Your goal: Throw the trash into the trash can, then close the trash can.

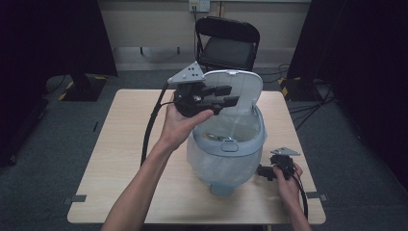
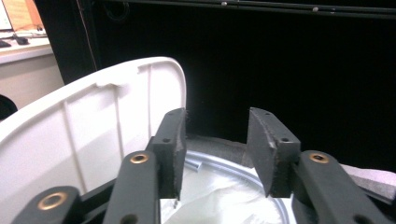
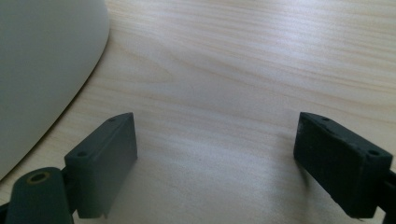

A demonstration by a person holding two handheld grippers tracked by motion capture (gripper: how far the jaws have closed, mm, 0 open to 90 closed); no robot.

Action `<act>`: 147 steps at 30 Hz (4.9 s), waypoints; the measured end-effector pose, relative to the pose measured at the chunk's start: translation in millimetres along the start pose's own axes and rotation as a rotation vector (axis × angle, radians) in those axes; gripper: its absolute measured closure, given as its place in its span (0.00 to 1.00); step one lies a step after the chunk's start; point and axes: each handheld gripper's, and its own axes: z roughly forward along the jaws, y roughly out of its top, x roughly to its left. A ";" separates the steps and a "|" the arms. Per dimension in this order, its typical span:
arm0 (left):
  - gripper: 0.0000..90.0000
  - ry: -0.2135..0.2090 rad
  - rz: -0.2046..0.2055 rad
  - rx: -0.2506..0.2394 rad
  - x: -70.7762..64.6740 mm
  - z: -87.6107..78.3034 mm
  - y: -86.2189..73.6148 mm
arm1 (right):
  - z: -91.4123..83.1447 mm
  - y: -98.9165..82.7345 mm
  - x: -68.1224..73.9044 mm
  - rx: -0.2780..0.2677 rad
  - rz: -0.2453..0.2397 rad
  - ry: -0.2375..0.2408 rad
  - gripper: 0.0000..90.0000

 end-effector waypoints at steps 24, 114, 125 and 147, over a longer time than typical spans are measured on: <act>0.44 0.093 -0.054 -0.019 29.8 -32.3 -14.9 | 0.2 0.1 0.0 0.000 0.000 0.000 0.13; 0.24 0.158 -0.131 0.025 83.5 -19.1 -15.0 | 0.2 0.1 -0.2 0.000 -0.002 0.001 0.13; 0.25 0.142 -0.090 0.046 61.3 -19.0 -9.7 | 0.2 0.2 -0.2 -0.001 -0.003 0.001 0.13; 0.24 0.063 -0.073 0.071 28.0 -11.4 -18.1 | 0.2 0.1 -0.2 0.000 -0.003 0.001 0.13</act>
